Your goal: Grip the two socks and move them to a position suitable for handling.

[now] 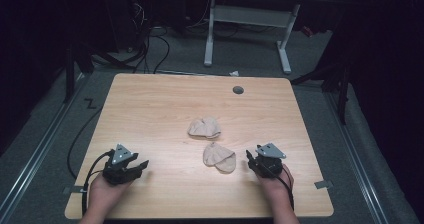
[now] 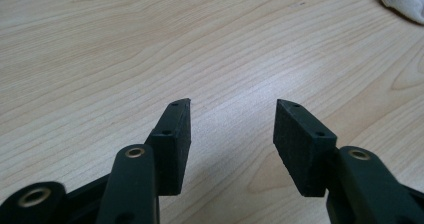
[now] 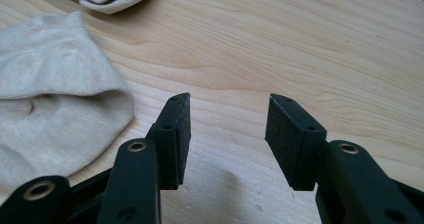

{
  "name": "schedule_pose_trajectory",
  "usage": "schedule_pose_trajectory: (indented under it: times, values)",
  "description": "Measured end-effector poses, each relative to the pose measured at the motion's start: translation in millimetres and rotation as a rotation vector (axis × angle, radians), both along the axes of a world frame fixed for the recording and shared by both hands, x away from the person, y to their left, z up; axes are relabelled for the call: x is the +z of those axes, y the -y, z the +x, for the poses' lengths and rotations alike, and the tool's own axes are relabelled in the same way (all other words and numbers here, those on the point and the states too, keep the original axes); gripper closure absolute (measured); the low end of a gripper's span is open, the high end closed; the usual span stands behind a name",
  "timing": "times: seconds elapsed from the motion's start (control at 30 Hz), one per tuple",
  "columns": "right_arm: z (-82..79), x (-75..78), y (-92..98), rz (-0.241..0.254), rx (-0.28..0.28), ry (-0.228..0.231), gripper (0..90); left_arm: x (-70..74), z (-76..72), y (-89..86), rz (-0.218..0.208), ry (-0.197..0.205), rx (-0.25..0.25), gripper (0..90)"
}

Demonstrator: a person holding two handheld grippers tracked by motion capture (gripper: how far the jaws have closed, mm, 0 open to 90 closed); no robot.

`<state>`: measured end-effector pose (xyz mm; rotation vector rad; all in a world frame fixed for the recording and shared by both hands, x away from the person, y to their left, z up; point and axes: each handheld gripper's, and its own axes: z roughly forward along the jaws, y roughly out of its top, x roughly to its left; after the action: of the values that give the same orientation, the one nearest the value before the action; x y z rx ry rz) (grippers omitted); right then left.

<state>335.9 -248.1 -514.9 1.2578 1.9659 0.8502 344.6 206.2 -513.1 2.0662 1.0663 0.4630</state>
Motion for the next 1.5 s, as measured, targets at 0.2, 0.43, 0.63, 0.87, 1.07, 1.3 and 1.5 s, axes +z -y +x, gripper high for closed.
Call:
schedule_pose_trajectory:
  times: [0.2,0.43,0.63,0.87,1.07,1.3,1.5]
  values:
    - [-4.9,-1.3,2.2,-0.005,0.021,-0.008,52.8,-1.5,3.5,9.0,0.014,0.002,-0.019,49.7]
    - [-3.4,-0.4,-0.5,-0.010,0.022,-0.008,52.9,-0.3,0.5,7.3,0.009,0.013,-0.026,49.7]
    - [-0.1,-1.4,-8.7,-0.012,0.045,-0.019,53.3,0.6,-0.6,1.2,-0.001,0.010,-0.015,49.7]
    - [-1.1,0.5,-11.3,0.028,0.080,-0.027,59.0,-0.3,-0.1,3.1,-0.004,0.006,-0.018,49.7]
    - [-1.9,2.1,-26.3,0.063,0.172,-0.066,90.0,1.7,-1.6,3.3,-0.018,0.007,-0.030,54.7]
    - [2.6,-2.7,-46.3,0.011,0.238,-0.120,90.0,4.8,-1.9,3.4,-0.059,-0.007,-0.047,78.2]
    - [2.6,-10.5,-48.5,0.002,0.241,-0.167,90.0,8.1,-4.7,3.4,-0.062,0.015,-0.055,81.7]
